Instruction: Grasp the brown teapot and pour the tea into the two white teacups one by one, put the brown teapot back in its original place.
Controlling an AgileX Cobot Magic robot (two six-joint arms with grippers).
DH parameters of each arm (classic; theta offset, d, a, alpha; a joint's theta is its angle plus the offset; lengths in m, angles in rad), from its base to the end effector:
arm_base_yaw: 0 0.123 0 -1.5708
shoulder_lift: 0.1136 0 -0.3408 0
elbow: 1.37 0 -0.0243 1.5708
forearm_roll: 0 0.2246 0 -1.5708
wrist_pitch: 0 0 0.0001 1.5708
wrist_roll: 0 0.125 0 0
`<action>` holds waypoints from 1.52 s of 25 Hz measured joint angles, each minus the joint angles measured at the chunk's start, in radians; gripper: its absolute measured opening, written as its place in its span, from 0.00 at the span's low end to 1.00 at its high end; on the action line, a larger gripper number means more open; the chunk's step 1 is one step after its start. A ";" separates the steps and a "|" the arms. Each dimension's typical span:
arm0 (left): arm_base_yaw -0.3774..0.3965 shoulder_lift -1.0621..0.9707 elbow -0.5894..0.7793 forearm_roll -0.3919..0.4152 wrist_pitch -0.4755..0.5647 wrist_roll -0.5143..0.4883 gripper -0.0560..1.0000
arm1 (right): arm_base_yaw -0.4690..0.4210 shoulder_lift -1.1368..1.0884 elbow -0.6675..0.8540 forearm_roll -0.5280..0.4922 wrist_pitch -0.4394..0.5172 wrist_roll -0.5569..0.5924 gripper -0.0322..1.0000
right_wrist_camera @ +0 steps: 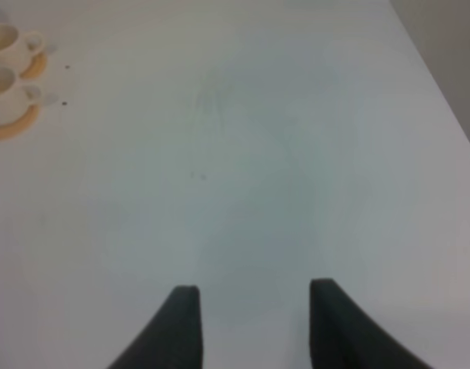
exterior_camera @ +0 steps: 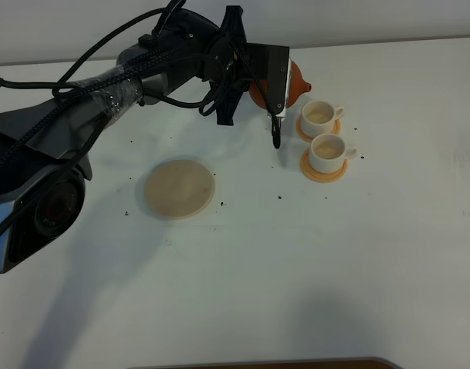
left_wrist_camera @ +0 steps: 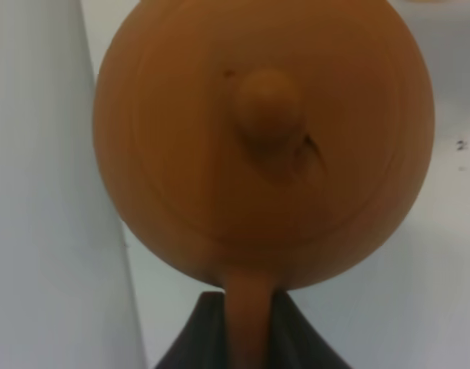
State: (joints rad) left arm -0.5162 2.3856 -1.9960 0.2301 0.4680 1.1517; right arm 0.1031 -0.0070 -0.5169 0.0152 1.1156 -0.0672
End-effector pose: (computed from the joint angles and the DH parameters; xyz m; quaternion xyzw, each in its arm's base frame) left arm 0.5148 -0.2773 0.1978 0.7274 0.5598 0.2041 0.3403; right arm -0.0593 -0.0044 0.2475 -0.0738 0.8580 0.0167 0.5080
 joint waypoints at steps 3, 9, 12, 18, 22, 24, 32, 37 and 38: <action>-0.008 0.000 0.000 0.018 0.000 0.025 0.19 | 0.000 0.000 0.000 0.000 0.000 0.000 0.38; -0.025 0.017 0.000 0.083 -0.008 0.036 0.19 | 0.000 0.000 0.000 0.000 0.000 0.000 0.38; -0.028 0.029 0.000 0.113 -0.015 0.038 0.19 | 0.000 0.000 0.000 0.000 0.000 0.000 0.38; -0.038 0.031 0.000 0.160 -0.046 0.038 0.19 | 0.000 0.000 0.000 0.000 0.000 0.000 0.38; -0.050 0.031 0.000 0.202 -0.069 0.038 0.19 | 0.000 0.000 0.000 0.000 0.000 0.000 0.38; -0.055 0.031 0.000 0.228 -0.075 0.038 0.19 | 0.000 0.000 0.000 0.000 0.000 0.000 0.38; -0.070 0.031 0.000 0.307 -0.113 0.038 0.19 | 0.000 0.000 0.000 0.000 0.000 0.000 0.38; -0.081 0.031 0.000 0.340 -0.147 0.039 0.19 | 0.000 0.000 0.000 0.000 0.000 0.000 0.38; -0.083 0.031 0.000 0.351 -0.150 0.039 0.19 | 0.000 0.000 0.000 0.000 0.000 0.000 0.38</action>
State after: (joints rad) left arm -0.5996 2.4165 -1.9960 0.5812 0.3184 1.1904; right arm 0.1031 -0.0070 -0.5169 0.0152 1.1156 -0.0672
